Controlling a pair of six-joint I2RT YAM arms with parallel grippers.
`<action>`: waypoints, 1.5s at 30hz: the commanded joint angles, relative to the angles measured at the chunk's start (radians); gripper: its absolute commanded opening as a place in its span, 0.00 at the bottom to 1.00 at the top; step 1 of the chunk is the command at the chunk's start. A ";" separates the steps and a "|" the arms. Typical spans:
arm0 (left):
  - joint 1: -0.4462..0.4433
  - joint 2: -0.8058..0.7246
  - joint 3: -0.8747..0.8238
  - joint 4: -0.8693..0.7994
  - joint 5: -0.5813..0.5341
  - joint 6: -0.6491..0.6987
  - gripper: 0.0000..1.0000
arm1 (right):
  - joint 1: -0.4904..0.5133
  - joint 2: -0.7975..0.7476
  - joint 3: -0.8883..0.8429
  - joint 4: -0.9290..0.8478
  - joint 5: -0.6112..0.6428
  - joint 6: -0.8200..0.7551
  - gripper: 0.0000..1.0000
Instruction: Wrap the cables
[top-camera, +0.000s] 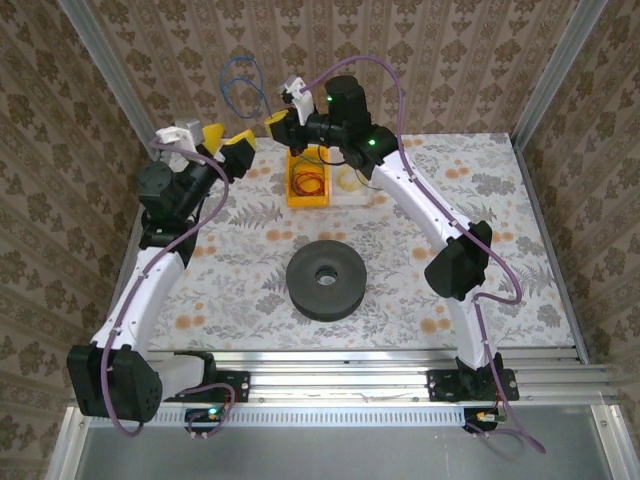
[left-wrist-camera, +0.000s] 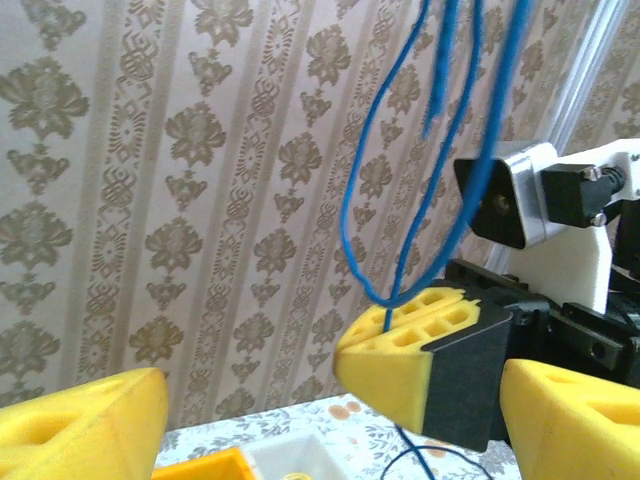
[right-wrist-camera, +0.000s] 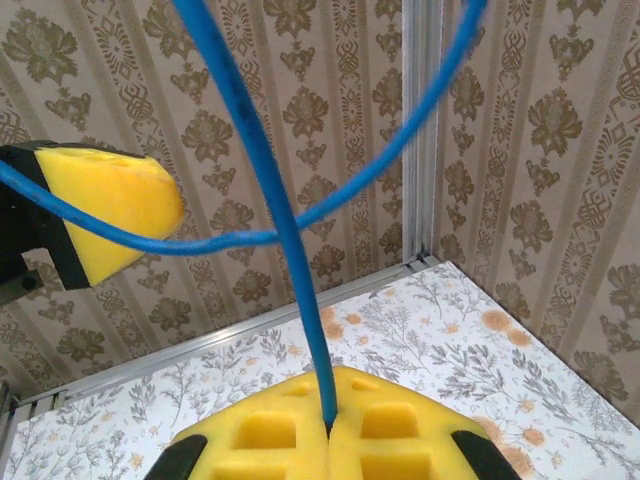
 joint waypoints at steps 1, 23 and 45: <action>-0.012 0.004 0.026 0.085 0.023 0.000 0.85 | 0.004 -0.033 0.031 0.029 -0.037 0.027 0.00; 0.155 -0.096 0.331 -0.518 0.278 0.222 1.00 | -0.020 -0.123 -0.183 -0.121 -0.114 -0.222 0.00; 0.173 0.031 0.439 -0.582 0.372 0.105 0.68 | -0.015 -0.197 -0.278 -0.173 -0.138 -0.354 0.00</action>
